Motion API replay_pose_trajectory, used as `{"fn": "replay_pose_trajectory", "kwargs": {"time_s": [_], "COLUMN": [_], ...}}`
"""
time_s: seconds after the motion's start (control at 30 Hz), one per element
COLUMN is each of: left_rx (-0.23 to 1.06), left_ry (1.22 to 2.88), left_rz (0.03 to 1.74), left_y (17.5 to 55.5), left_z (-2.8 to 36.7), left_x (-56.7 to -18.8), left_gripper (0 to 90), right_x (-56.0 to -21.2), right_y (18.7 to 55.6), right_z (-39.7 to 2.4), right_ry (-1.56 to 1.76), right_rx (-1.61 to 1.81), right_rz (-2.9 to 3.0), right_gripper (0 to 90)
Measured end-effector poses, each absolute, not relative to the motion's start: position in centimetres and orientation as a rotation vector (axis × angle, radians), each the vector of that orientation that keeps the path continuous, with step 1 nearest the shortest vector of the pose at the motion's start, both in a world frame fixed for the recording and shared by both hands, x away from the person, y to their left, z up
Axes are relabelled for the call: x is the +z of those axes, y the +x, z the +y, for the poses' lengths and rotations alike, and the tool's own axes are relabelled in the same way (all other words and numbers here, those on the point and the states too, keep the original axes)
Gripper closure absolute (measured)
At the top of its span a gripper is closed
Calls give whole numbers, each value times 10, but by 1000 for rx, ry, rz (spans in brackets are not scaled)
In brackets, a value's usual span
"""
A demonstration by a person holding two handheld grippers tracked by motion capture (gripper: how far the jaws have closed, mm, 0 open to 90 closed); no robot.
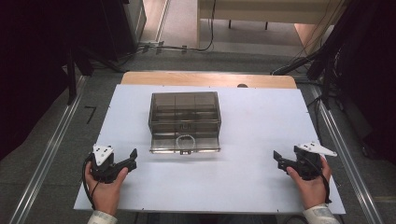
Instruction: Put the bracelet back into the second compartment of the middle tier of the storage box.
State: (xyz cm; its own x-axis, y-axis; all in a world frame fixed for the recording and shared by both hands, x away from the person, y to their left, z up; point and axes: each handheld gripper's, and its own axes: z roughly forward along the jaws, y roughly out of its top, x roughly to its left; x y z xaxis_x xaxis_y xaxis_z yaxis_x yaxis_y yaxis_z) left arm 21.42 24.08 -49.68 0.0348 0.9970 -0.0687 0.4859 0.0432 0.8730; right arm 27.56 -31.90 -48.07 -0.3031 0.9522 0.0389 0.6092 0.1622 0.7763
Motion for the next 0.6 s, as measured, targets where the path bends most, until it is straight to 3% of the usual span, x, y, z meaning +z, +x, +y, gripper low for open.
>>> {"fn": "replay_pose_trajectory", "kwargs": {"time_s": [0.6], "left_rx": [841], "left_ry": [1543], "left_rz": [1553], "left_y": [215], "left_z": [240], "left_x": [-496], "left_gripper": [97], "right_x": [-484], "right_y": [266], "right_z": [-344], "right_ry": [1553], "right_rx": [929], "right_rz": [1958], "right_gripper": [148]}}
